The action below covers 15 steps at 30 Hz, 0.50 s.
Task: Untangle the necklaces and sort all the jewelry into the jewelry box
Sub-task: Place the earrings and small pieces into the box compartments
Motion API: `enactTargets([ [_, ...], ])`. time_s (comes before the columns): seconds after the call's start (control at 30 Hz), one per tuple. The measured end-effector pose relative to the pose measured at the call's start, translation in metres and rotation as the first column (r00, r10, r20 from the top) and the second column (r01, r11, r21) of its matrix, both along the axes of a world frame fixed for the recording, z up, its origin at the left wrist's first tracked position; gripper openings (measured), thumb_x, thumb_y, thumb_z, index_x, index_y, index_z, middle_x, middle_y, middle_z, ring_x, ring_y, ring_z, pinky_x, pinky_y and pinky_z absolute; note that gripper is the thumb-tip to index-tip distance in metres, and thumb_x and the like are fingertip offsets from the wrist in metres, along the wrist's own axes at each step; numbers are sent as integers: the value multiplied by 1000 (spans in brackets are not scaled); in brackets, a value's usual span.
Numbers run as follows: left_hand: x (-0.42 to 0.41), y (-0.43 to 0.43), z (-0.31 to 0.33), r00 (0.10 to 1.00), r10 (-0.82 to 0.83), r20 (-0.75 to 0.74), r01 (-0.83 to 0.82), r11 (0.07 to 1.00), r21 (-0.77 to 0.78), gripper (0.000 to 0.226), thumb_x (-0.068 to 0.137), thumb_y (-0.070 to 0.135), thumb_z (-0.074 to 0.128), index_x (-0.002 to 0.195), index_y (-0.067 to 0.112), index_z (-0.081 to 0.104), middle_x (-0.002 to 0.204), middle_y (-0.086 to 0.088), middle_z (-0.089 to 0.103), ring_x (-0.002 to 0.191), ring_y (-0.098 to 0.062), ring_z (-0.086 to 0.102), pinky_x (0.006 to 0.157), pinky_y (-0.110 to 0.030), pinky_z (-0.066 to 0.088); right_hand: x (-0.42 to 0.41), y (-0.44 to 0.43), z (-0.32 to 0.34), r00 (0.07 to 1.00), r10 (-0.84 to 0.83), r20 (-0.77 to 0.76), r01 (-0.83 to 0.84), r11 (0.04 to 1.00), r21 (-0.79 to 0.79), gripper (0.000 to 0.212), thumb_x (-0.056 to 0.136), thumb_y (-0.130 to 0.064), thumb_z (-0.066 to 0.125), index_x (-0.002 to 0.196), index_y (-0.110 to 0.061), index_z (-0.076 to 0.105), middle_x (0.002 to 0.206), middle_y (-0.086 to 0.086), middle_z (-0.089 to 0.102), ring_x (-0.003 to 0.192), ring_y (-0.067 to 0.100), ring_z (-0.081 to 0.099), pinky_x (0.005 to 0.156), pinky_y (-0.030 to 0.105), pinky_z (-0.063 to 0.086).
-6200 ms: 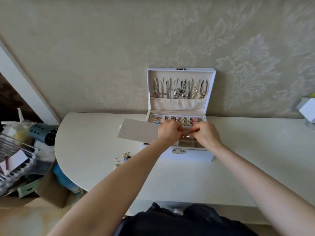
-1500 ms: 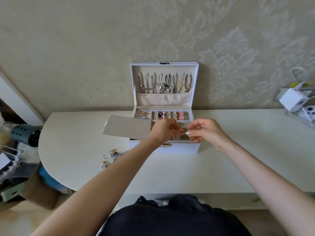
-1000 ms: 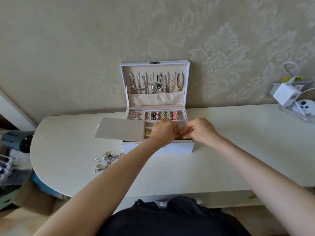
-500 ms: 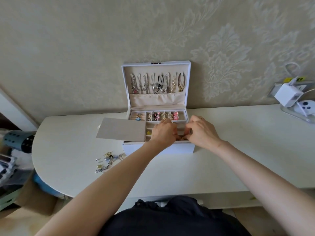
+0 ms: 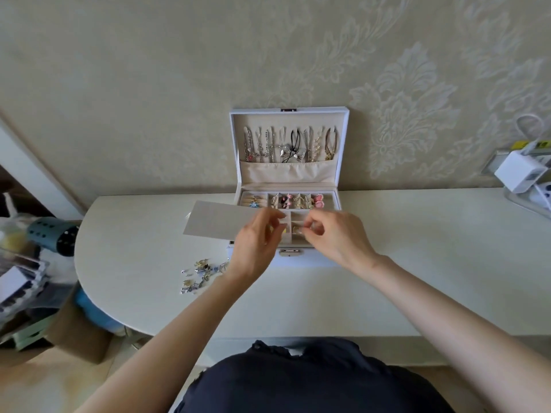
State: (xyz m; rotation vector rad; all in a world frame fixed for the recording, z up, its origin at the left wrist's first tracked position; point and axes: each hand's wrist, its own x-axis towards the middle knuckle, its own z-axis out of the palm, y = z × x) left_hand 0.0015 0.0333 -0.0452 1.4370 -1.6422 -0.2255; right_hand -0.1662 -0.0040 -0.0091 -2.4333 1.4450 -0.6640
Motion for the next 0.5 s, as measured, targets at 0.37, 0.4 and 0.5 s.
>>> enactTargets([
  [0.37, 98, 71, -33, 963, 260, 72, -269, 941, 205, 20, 78, 12, 74, 81, 21, 56, 75, 11, 59, 62, -5, 51, 55, -17, 36, 87, 33, -36, 881, 448, -152, -401, 878, 260, 23, 91, -26, 54, 113, -28, 62, 75, -7, 56, 73, 15, 54, 64, 23, 32],
  [0.4, 105, 74, -35, 957, 268, 108, -286, 933, 220, 21, 77, 11, 74, 80, 21, 56, 74, 14, 58, 63, -6, 50, 56, -18, 35, 94, 34, -38, 872, 461, -162, -410, 871, 271, 26, 91, -24, 54, 116, -28, 61, 77, -4, 58, 75, 17, 57, 64, 24, 34],
  [0.5, 118, 79, -42, 937, 278, 212, -327, 912, 248, 18, 74, 12, 76, 80, 18, 60, 73, 16, 58, 69, -14, 50, 58, -21, 34, 114, 38, -43, 853, 496, -161, -437, 849, 297, 31, 90, -18, 53, 120, -27, 60, 83, 5, 65, 78, 22, 60, 67, 28, 41],
])
